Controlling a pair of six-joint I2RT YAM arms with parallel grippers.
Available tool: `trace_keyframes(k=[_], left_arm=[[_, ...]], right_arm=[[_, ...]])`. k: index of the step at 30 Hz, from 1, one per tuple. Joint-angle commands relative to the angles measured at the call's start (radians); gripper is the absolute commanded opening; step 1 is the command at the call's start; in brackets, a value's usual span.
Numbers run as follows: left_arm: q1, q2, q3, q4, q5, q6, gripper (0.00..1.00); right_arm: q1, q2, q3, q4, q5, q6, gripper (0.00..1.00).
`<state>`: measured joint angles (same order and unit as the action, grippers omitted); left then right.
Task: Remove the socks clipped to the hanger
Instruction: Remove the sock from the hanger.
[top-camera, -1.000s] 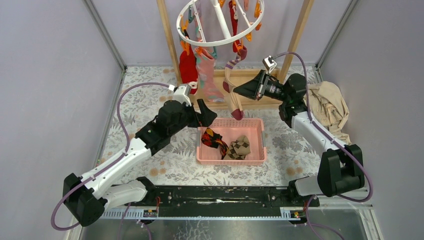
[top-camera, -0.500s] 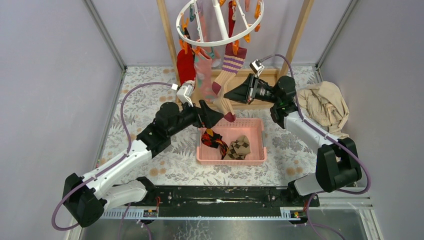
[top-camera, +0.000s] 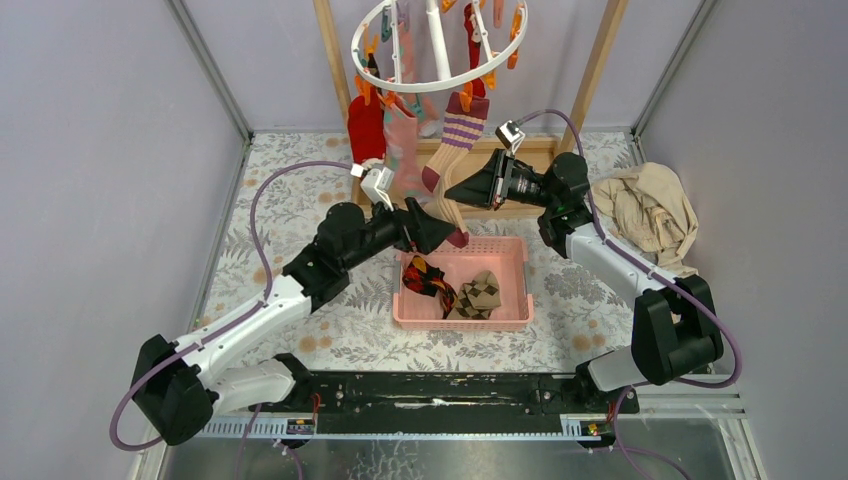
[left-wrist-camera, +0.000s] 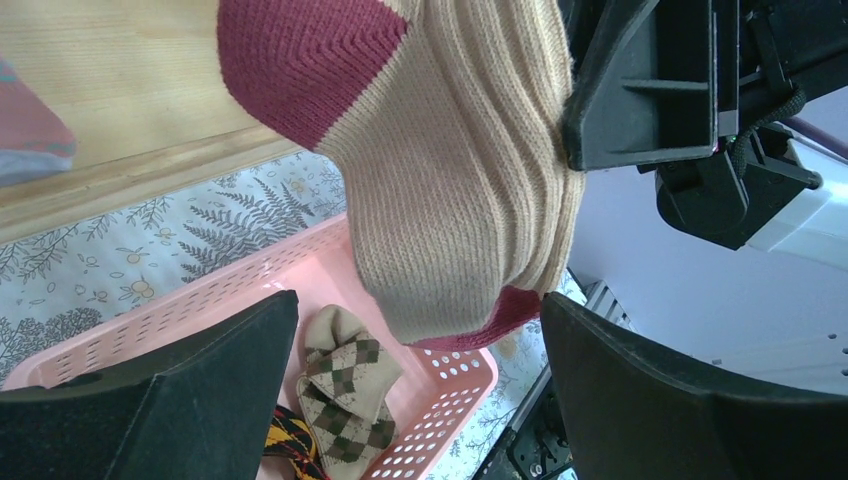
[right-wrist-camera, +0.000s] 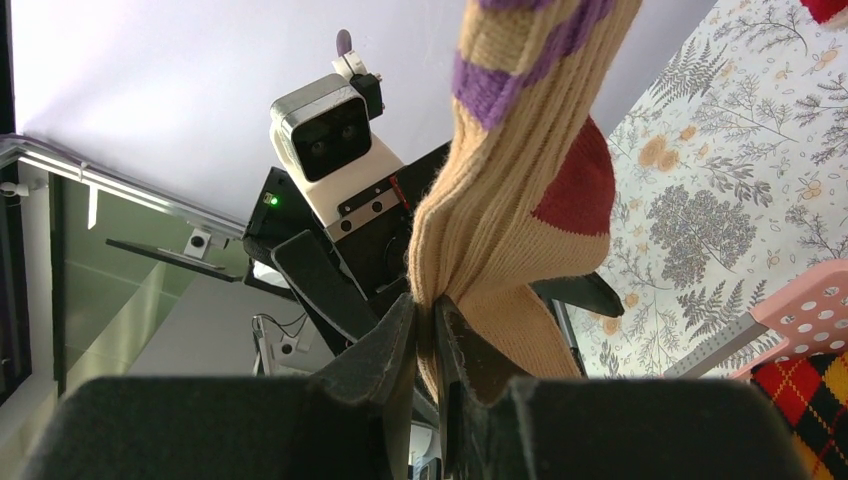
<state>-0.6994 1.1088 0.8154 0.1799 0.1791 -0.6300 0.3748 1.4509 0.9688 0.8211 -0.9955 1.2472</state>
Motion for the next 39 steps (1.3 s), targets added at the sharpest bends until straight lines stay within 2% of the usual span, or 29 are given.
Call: trace_keyframes(k=[1,2,5,10,16,20,21,24,29,35,39], left_arm=[[-0.013,0.01,0.003,0.095,-0.01,0.022,0.98],[-0.013,0.013,0.006,0.097,-0.011,0.023,0.97],[-0.017,0.021,0.015,0.105,-0.002,0.032,0.85],[-0.021,0.038,0.035,0.104,0.01,0.038,0.55],[-0.024,0.041,0.051,0.089,0.021,0.043,0.32],[-0.028,0.032,0.068,0.051,0.018,0.052,0.06],[-0.027,0.027,0.073,0.039,0.016,0.055,0.03],[-0.029,0.019,0.088,-0.003,0.008,0.06,0.01],[-0.031,0.01,0.125,-0.094,-0.01,0.071,0.01],[-0.03,0.013,0.172,-0.205,-0.037,0.097,0.01],[-0.031,0.018,0.224,-0.297,-0.044,0.109,0.02]], right_arm=[[0.013,-0.015,0.023,0.054,-0.009,-0.008,0.19],[0.013,-0.014,0.022,0.056,-0.009,-0.008,0.19],[0.015,-0.012,0.017,0.059,-0.009,-0.008,0.19],[0.016,-0.011,0.007,0.062,-0.009,-0.01,0.19],[0.016,-0.011,-0.006,0.06,-0.01,-0.019,0.19],[0.016,-0.01,-0.01,0.025,-0.004,-0.049,0.19],[0.016,-0.012,-0.01,0.008,0.0,-0.061,0.2],[0.016,-0.018,-0.004,-0.054,0.011,-0.116,0.27],[0.017,-0.06,0.038,-0.29,0.074,-0.291,0.54],[0.016,-0.135,0.146,-0.636,0.258,-0.594,0.67],[0.014,-0.187,0.207,-0.756,0.39,-0.735,0.76]])
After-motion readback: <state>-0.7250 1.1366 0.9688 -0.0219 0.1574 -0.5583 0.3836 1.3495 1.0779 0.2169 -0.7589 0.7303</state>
